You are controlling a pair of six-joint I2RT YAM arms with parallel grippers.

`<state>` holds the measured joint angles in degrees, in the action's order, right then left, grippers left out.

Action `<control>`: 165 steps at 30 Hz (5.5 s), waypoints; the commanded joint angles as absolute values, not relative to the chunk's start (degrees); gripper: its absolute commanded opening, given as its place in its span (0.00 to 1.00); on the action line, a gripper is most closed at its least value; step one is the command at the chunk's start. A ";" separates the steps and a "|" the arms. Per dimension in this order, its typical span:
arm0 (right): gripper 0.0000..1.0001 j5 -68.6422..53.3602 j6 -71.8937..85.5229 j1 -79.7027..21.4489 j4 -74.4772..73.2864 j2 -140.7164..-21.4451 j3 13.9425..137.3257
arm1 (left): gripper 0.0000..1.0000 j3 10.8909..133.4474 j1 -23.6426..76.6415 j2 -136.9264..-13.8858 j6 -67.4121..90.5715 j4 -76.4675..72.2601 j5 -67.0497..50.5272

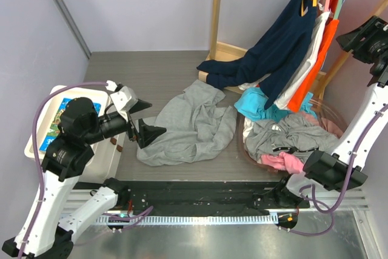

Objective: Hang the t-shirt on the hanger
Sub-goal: Pick up the hanger from the clothesline, then place the T-shirt on the hanger.

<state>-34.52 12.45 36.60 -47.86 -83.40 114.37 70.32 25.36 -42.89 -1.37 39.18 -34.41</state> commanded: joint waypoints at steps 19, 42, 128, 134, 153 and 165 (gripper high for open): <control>0.55 -28.77 10.82 28.84 -40.61 -91.84 121.38 | 1.00 66.09 25.05 -43.68 0.52 34.02 -35.95; 0.01 -14.59 6.77 23.91 -31.04 -85.96 116.90 | 1.00 66.62 25.14 -45.35 0.26 35.16 -35.86; 0.91 -35.96 -20.65 -38.32 -49.04 -71.35 87.80 | 0.00 52.30 21.97 -45.70 -30.67 40.60 -47.38; 0.98 -31.83 -28.02 -42.44 -54.40 -77.34 96.15 | 0.00 54.66 22.23 -49.38 -31.81 42.80 -44.21; 0.01 -13.98 -39.99 -49.05 -50.62 -68.57 78.51 | 0.51 55.90 21.46 -54.94 -35.75 55.78 -40.06; 0.01 -17.22 -36.21 -48.96 -50.98 -60.20 67.76 | 0.63 49.84 21.35 -62.14 -55.19 60.13 -40.08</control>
<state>-14.96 -36.95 -48.88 -53.93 -58.81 68.03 51.37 20.43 -59.68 -49.10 60.25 -39.57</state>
